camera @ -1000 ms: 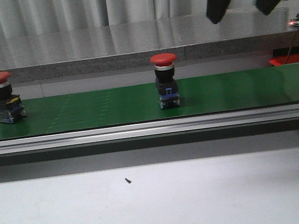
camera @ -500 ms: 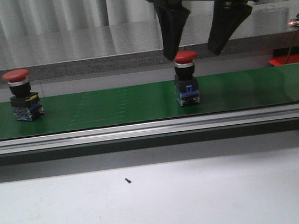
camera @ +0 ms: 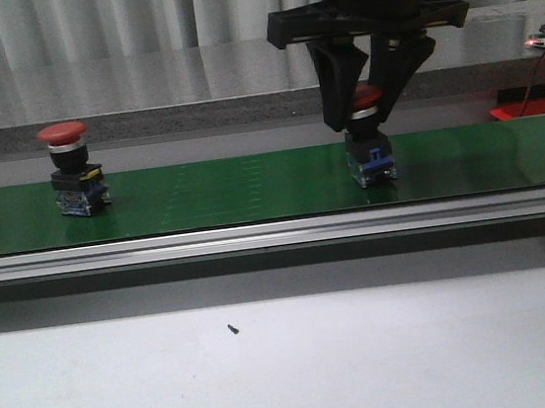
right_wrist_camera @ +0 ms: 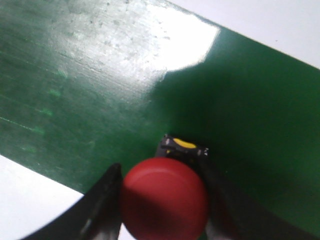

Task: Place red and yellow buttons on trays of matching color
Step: 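Grasp the red button with the right gripper and lift it off the belt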

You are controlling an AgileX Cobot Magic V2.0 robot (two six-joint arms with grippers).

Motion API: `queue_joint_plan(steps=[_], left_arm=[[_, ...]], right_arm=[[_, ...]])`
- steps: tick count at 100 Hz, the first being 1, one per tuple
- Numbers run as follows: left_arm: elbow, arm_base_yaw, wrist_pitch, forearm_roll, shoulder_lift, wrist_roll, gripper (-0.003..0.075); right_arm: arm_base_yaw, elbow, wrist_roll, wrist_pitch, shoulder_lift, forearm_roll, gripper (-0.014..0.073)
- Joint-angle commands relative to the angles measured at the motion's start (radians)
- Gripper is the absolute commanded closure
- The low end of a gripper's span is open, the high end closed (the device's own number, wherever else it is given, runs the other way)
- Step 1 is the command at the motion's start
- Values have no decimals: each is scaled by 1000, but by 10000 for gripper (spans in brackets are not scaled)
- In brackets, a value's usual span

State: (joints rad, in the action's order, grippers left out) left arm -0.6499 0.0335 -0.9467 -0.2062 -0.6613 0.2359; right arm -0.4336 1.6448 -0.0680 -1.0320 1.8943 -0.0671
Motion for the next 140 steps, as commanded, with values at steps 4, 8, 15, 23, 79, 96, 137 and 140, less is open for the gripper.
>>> queue_joint_plan(steps=[4, 8, 15, 23, 79, 96, 137, 140], left_arm=[[-26, -7, 47, -18, 0, 0, 740], [-26, -7, 47, -18, 0, 0, 740], [-26, -7, 47, -18, 0, 0, 740], [-26, -7, 47, -18, 0, 0, 740], [-26, -7, 47, -18, 0, 0, 740], [-26, -7, 47, -18, 0, 0, 740], [-26, -7, 47, -18, 0, 0, 740], [-26, -7, 47, -18, 0, 0, 740]], right_arm=[[18, 32, 7, 22, -66, 27, 410], [33, 34, 7, 14, -77, 27, 410], [81, 43, 7, -7, -97, 27, 410], [165, 44, 19, -10, -118, 27, 410], [612, 51, 76, 111, -95, -6, 410], [658, 51, 120, 176, -38, -37, 410], [680, 51, 164, 219, 108, -106, 410], [680, 51, 164, 220, 114, -106, 410]])
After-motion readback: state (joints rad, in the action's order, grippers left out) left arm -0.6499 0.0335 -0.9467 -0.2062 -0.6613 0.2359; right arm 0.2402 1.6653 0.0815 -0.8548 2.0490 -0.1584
